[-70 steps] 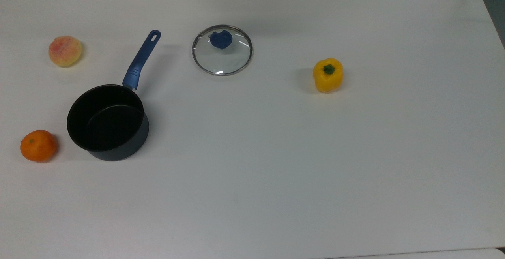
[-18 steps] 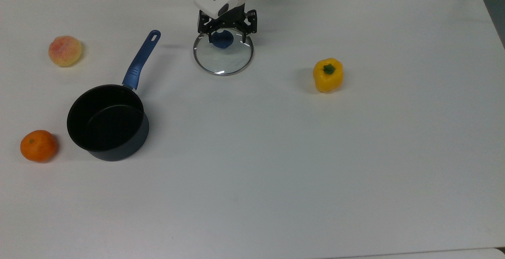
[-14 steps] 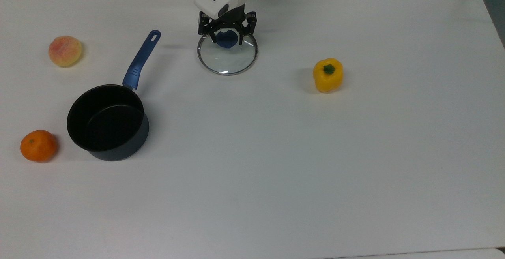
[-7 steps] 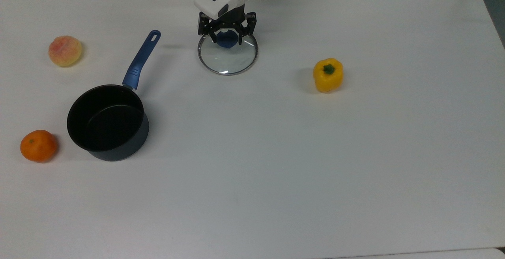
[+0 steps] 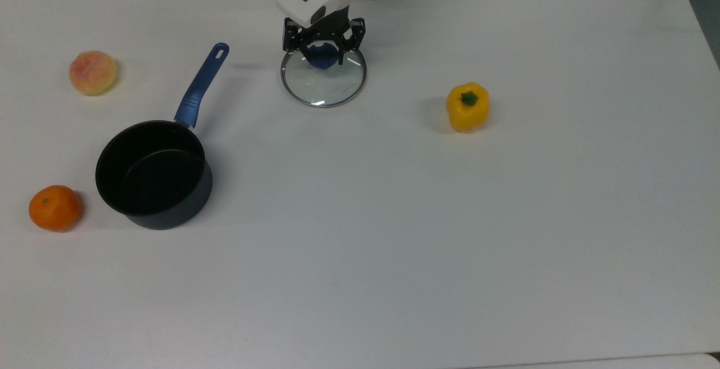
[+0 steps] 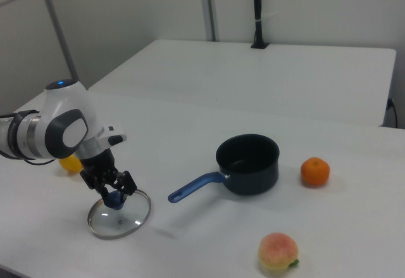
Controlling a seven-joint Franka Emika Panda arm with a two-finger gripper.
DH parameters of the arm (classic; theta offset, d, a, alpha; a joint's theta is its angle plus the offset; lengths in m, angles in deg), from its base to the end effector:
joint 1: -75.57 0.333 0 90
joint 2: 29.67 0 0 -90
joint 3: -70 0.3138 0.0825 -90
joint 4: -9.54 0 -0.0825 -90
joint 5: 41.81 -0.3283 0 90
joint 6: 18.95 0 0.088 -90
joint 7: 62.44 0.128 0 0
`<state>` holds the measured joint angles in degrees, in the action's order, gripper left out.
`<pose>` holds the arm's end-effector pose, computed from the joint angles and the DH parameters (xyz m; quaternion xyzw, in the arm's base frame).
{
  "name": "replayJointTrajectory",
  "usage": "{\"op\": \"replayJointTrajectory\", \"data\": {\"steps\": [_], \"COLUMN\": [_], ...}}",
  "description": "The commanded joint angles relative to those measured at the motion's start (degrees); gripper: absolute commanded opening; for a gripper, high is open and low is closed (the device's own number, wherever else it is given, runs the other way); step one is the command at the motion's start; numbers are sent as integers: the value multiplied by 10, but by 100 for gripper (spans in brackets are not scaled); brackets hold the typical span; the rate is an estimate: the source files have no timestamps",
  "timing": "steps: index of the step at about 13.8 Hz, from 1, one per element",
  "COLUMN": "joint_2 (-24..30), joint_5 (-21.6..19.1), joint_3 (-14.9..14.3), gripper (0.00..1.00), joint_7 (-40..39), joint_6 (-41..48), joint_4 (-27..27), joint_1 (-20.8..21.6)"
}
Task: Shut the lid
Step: 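Close the gripper on the blue knob of the glass lid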
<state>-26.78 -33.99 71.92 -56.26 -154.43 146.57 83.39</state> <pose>0.4449 0.0727 0.3554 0.9956 0.0790 0.0183 0.0471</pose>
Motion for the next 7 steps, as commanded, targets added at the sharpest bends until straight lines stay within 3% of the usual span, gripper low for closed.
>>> {"op": "replayJointTrajectory", "data": {"steps": [1, 7], "joint_2": [11, 14], "joint_5": [13, 27], "joint_3": [1, 3], "gripper": [68, 77], "joint_7": [16, 16], "joint_6": [0, 7], "joint_4": [4, 4], "joint_1": [1, 0]}}
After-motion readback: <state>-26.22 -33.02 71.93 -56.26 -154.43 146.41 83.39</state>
